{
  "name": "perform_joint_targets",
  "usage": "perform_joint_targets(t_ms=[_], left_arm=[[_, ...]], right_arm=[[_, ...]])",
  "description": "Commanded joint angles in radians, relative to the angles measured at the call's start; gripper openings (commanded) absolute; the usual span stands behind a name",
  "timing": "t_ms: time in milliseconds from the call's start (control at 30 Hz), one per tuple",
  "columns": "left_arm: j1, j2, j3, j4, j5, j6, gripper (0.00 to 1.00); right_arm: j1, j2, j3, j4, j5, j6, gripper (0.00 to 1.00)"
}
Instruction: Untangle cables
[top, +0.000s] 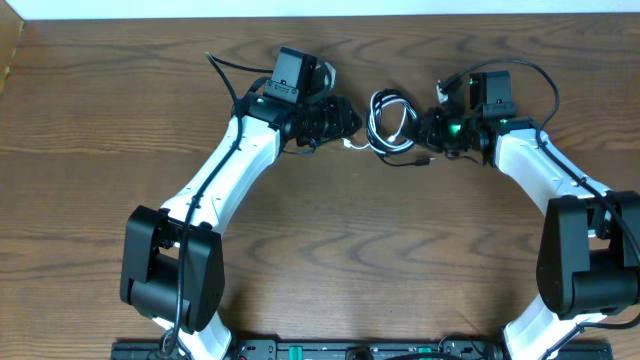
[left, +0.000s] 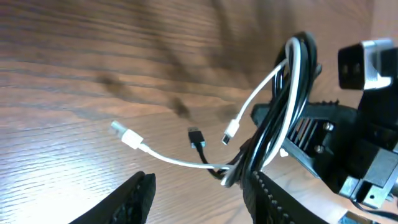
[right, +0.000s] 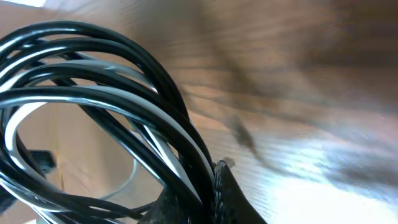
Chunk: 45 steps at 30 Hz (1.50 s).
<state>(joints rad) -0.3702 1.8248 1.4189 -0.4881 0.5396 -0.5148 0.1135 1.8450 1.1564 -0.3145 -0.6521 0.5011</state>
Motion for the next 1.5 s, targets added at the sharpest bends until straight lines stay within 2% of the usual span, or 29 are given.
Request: perform_joint_targets(t_ms=[0,133,300,467,500,567,767,900,1367,1467], left_arm=[[-0.007,-0.014,0.011,-0.001,-0.036,0.024,0.51],[-0.017,-0.014,0.011,0.027,-0.035,0.013,0.46],[-0.089,-0.007,0.011,0.144,-0.077,-0.006,0.42],[-0.164,0.006,0.011,0.158,-0.282,-0.017,0.42],[-0.183,0.008,0.011,0.145,-0.354,-0.018,0.35],[-0.220,0.016,0.011,0.126,-0.491,-0.018,0.30],[-0.304,0.085,0.010,0.139,-0.660,-0.050,0.30],[-0.309,0.129,0.010,0.138,-0.684,-0.100,0.30],[-0.321,0.254,0.010,0.168,-0.679,-0.100,0.30],[-0.321,0.256,0.010,0.176,-0.680,-0.100,0.25]], right_arm=[[0.000,-0.005,0.001,-0.028,0.047,0.026,0.01],[0.000,-0.005,0.001,-0.076,0.095,0.026,0.01],[0.040,-0.005,0.001,-0.083,0.117,0.014,0.01],[0.060,-0.005,0.001,-0.124,0.197,0.049,0.01],[0.061,-0.005,0.001,-0.132,0.207,0.053,0.01],[0.061,-0.005,0.001,-0.137,0.211,0.063,0.01],[0.065,-0.005,0.001,-0.137,0.220,0.089,0.01],[0.072,-0.005,0.001,-0.140,0.220,0.089,0.01],[0.069,-0.005,0.001,-0.150,0.135,0.070,0.01],[0.069,-0.005,0.001,-0.150,0.099,0.059,0.01]])
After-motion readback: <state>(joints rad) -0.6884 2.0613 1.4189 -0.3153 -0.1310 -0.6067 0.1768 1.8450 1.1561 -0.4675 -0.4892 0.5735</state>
